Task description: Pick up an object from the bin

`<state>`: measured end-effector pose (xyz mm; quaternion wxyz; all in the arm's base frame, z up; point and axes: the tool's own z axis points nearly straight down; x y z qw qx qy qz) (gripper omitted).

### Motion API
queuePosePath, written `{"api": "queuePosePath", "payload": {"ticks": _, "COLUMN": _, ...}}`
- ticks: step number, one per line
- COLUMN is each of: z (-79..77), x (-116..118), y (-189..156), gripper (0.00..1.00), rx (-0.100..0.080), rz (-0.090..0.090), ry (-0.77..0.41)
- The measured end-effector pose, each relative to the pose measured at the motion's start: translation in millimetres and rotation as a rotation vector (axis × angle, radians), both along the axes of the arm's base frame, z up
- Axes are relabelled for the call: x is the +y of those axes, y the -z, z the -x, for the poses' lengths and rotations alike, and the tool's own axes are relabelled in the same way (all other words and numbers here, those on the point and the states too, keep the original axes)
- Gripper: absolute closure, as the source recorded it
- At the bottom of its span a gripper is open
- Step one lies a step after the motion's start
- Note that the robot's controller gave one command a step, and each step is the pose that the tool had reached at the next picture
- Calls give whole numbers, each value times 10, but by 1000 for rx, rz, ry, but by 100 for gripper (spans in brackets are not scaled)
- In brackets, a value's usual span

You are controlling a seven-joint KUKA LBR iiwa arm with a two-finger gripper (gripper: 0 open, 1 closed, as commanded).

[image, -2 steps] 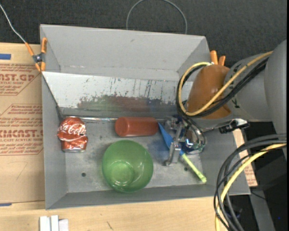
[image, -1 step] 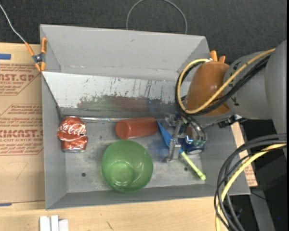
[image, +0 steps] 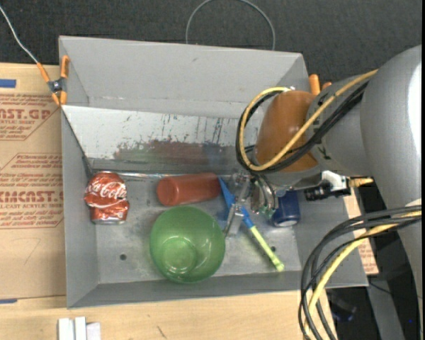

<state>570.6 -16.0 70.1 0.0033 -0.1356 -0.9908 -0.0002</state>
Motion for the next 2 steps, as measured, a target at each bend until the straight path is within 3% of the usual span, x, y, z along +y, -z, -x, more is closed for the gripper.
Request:
{"api": "queuePosePath", "payload": {"ticks": 1, "z": -231, "x": -259, "y": 4, "gripper": 0, "rx": -12, "rz": 4, "ry": 236}}
{"api": "queuePosePath", "payload": {"ticks": 2, "z": -44, "x": -11, "y": -48, "gripper": 100, "rx": -15, "rz": 2, "ry": 2}}
